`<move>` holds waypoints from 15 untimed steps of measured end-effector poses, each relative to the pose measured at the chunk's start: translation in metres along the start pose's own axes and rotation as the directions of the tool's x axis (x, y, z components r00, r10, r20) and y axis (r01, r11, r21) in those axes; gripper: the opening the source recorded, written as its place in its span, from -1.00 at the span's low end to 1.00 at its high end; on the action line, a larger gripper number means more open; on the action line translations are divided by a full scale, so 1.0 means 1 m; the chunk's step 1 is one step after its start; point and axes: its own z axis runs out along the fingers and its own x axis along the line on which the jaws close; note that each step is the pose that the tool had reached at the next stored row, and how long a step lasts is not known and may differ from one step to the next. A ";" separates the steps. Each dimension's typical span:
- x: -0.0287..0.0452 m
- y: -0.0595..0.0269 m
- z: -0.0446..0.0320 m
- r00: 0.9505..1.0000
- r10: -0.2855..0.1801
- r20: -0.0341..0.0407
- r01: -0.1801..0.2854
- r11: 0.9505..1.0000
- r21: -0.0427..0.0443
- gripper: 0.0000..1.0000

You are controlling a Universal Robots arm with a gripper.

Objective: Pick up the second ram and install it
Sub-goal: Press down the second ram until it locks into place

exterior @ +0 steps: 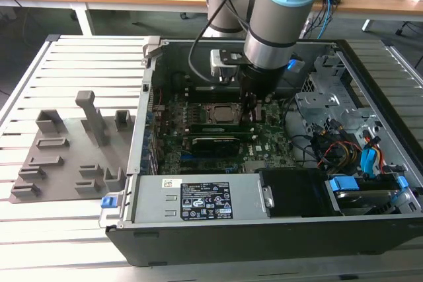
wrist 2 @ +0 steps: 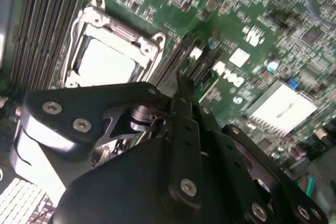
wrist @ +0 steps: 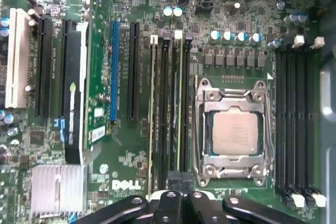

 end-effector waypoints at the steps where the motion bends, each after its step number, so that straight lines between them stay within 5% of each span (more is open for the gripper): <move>1: -0.0001 0.0085 0.0002 1.000 0.000 0.000 0.000 1.000 0.002 -0.79; 6: -0.0006 0.0406 0.0019 1.000 0.000 0.000 0.000 1.000 0.006 -0.79; 8: -0.0010 0.0646 0.0032 1.000 -0.001 0.000 0.001 1.000 0.011 -0.79; 13: -0.0014 0.0932 0.0054 1.000 -0.001 0.000 0.001 1.000 0.016 -0.79; 15: -0.0011 0.0942 0.0091 1.000 -0.001 0.000 0.001 1.000 0.016 -0.79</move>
